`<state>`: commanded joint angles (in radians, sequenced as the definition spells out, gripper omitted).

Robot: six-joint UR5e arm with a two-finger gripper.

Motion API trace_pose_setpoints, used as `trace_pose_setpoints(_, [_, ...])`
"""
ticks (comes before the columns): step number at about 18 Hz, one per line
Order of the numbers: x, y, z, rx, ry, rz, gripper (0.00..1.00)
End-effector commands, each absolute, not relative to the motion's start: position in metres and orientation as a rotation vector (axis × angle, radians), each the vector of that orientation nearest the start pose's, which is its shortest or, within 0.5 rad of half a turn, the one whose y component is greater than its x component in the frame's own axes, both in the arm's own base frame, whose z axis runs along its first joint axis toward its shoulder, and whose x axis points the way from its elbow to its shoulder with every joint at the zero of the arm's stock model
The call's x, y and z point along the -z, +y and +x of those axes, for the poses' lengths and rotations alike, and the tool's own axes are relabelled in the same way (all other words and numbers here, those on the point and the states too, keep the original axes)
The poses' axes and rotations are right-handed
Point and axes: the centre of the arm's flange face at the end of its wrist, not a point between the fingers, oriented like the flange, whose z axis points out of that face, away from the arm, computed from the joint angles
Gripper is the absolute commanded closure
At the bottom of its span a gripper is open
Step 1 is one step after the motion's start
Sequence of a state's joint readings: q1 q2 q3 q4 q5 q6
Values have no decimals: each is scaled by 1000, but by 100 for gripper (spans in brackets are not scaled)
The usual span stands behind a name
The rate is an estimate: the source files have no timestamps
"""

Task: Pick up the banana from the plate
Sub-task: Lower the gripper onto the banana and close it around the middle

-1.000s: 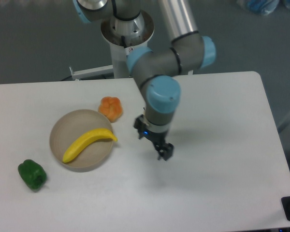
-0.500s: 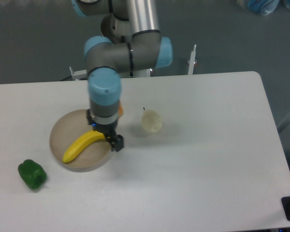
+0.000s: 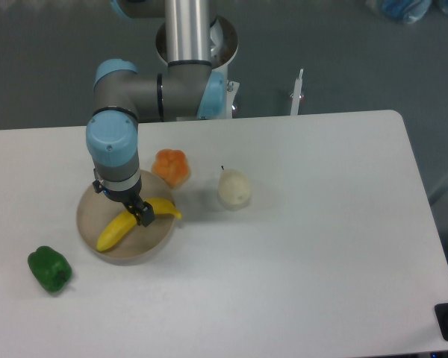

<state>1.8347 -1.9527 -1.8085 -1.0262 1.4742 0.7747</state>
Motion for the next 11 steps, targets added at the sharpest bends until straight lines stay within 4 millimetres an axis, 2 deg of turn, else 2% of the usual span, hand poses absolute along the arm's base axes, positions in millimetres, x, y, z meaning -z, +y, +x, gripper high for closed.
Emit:
trace_pose_setpoints(4, [-204, 585, -9, 219, 788, -3082, 0])
trace_pose_setpoints(9, [-197, 585, -9, 209, 787, -3072, 0])
trace_pose_setpoints(10, [-194, 587, -10, 206, 787, -3072, 5])
trace_pose_setpoints(11, [-192, 588, -10, 198, 788, -3063, 20])
